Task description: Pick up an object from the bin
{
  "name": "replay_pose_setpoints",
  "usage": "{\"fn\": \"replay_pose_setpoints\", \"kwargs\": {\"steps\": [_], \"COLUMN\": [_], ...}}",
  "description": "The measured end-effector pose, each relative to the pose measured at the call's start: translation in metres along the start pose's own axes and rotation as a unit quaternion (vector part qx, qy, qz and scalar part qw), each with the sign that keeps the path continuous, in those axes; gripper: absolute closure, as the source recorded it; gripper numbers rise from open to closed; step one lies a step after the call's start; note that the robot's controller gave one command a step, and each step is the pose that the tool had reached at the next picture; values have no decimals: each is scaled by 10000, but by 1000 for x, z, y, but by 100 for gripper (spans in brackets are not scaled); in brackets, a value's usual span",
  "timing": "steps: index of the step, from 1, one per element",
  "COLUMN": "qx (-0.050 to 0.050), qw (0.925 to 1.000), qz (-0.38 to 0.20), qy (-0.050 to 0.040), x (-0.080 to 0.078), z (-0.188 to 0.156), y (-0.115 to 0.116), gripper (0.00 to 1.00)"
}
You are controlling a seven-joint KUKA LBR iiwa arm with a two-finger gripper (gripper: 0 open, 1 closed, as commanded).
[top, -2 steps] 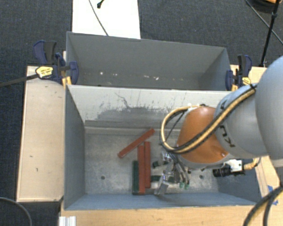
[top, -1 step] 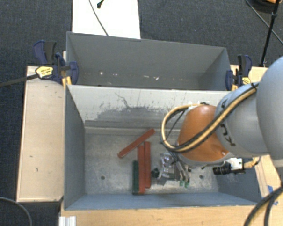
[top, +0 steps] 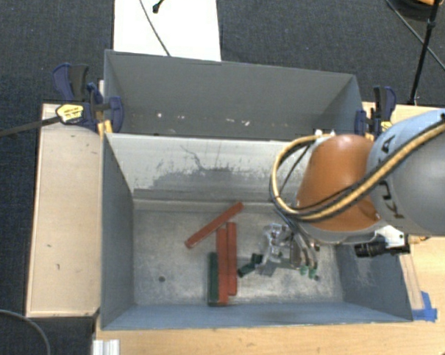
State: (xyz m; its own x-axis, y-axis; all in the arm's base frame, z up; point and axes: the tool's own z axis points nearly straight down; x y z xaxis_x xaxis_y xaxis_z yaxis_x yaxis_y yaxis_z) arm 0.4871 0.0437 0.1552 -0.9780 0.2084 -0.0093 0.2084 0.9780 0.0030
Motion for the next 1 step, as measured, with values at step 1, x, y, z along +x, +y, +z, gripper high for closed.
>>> {"fn": "replay_pose_setpoints", "kwargs": {"steps": [1], "qx": [3], "qw": [10000], "qz": [-45], "qy": [15], "x": [-2], "z": [-34], "y": [1], "gripper": [100]}}
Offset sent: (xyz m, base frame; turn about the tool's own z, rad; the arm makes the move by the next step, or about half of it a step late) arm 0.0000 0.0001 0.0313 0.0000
